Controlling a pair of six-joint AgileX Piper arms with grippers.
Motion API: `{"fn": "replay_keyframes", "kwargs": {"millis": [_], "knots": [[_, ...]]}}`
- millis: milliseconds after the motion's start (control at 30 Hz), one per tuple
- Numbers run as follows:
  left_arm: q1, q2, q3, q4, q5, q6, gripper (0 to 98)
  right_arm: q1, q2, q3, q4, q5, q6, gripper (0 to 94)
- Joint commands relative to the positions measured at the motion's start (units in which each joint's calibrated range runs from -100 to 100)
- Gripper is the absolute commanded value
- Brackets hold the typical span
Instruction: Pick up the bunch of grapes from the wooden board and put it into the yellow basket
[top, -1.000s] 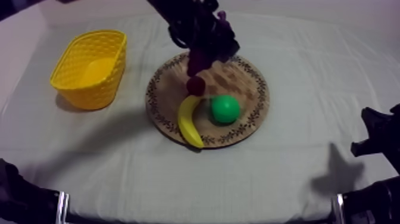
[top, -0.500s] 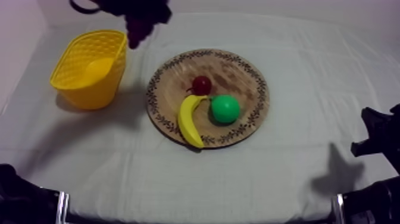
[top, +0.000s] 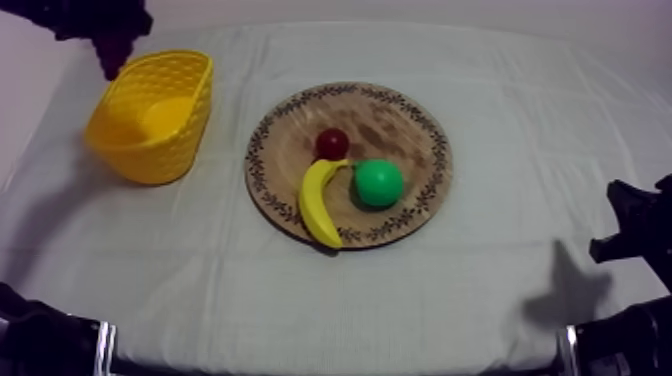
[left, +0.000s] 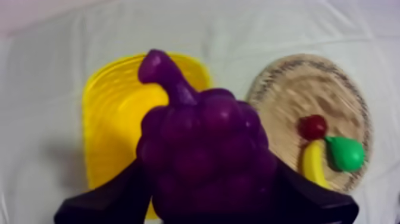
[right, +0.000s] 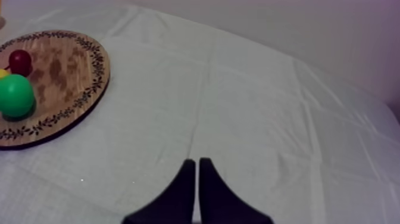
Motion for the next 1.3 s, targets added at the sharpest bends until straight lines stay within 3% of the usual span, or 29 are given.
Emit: {"fn": "replay_keyframes", "kwargs": {"millis": [0,300,733,1067,1133,1267], "knots": [[-2.59,0.74,-0.59,-0.12,0.59,0.07,58.2,0.01,0.00,-0.01,-0.02,-0.03,-0.01,0.5],[-4.63,9.33,-4.64,-1.01,0.89,0.48,58.7,0.01,0.00,-0.01,-0.02,-0.03,-0.01,0.5],[-4.64,24.60,-5.92,-1.24,-5.03,0.90,58.8,0.01,0.00,-0.01,-0.02,-0.03,-0.01,0.5],[-4.11,27.67,-6.91,-1.11,-7.49,1.17,60.0,0.01,0.00,-0.01,-0.02,-0.03,-0.05,0.5],[-3.89,27.56,-6.88,-1.16,-8.27,1.11,63.2,0.01,0.00,-0.01,-0.02,-0.03,-0.05,0.5],[-2.99,27.44,-7.29,-2.08,-9.16,1.97,78.6,0.01,0.00,-0.01,-0.02,-0.03,-0.05,0.5]]}}
